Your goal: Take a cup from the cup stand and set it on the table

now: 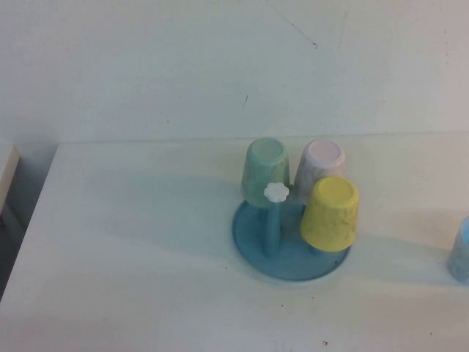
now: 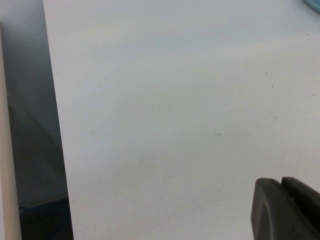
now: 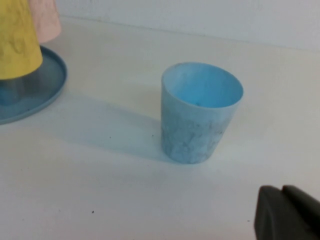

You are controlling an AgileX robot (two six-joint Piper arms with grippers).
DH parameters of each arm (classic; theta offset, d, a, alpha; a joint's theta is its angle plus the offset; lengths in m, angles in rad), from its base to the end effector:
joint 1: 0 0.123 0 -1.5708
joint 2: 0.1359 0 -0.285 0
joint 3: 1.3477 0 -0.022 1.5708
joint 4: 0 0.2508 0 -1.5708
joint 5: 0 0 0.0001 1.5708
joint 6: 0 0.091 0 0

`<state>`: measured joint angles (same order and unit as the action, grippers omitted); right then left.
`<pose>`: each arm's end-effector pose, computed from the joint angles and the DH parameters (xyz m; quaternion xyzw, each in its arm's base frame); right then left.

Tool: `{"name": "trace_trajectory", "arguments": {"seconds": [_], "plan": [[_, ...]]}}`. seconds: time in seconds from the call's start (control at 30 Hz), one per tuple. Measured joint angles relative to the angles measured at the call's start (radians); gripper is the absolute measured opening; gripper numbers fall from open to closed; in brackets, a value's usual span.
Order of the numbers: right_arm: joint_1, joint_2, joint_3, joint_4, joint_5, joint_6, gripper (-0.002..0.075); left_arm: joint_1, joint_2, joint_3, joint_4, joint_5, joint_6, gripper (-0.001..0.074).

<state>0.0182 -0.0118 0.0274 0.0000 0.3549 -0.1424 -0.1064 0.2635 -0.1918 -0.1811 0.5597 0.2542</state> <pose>0.0531 0.0010 0.1726 -0.0642 0.7973 -0.0373 0.5990 0.0644 -0.0156 0.2133 0.1131 0.8612 -0.0431 0.4936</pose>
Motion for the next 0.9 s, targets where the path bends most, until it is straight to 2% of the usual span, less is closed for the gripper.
{"name": "trace_trajectory", "arguments": {"seconds": [0.9], "plan": [[0.0, 0.0, 0.0, 0.0, 0.0, 0.013, -0.0001, 0.0, 0.0, 0.0, 0.0, 0.0, 0.002, -0.0002]]}}
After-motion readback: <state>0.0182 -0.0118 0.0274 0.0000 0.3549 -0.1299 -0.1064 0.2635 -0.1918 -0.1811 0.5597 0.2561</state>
